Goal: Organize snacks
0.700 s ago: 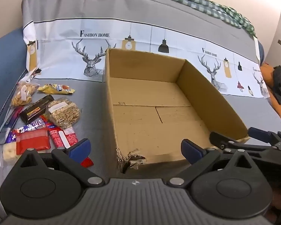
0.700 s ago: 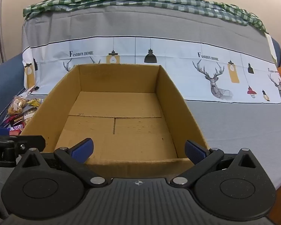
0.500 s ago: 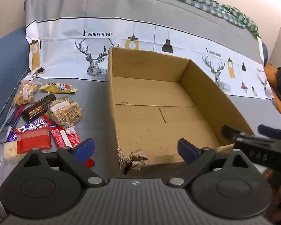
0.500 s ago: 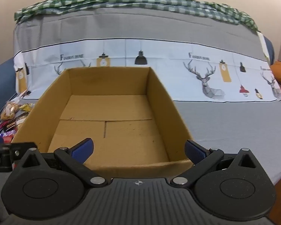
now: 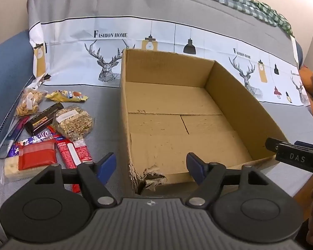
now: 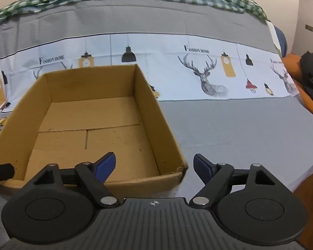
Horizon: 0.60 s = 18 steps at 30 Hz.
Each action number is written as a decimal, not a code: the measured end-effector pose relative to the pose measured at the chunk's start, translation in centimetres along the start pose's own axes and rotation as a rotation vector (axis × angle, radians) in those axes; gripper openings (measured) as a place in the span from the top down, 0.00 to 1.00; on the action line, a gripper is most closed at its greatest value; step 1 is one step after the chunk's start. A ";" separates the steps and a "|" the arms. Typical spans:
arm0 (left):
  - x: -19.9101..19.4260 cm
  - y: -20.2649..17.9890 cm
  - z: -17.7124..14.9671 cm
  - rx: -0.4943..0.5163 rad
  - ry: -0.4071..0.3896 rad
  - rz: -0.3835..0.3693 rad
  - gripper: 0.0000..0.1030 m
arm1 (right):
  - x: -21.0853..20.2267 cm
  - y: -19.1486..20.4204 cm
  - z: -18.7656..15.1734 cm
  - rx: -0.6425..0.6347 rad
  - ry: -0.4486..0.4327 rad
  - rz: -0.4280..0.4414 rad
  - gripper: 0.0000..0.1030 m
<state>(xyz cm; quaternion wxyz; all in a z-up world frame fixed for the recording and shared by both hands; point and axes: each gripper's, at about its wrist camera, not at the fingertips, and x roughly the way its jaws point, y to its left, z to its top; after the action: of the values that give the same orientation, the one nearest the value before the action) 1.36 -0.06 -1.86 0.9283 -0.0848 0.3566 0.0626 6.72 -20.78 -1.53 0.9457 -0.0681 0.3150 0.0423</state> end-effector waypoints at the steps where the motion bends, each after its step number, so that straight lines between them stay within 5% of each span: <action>1: 0.0 -0.1 0.0 0.006 -0.001 0.001 0.24 | 0.1 -0.2 -0.1 0.003 0.011 -0.004 0.25; 6: 0.1 -0.3 -0.1 0.023 -0.001 -0.007 0.24 | 0.9 -1.0 -0.3 0.042 0.050 -0.001 0.39; 18: 0.1 -0.8 -0.5 0.038 -0.005 -0.042 0.24 | 0.9 -1.1 -0.5 0.035 0.053 -0.004 0.42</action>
<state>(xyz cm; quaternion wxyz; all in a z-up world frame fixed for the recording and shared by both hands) 1.22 -0.97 -2.22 0.9317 -0.0746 0.3535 0.0367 7.25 -21.88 -2.33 0.9382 -0.0532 0.3404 0.0331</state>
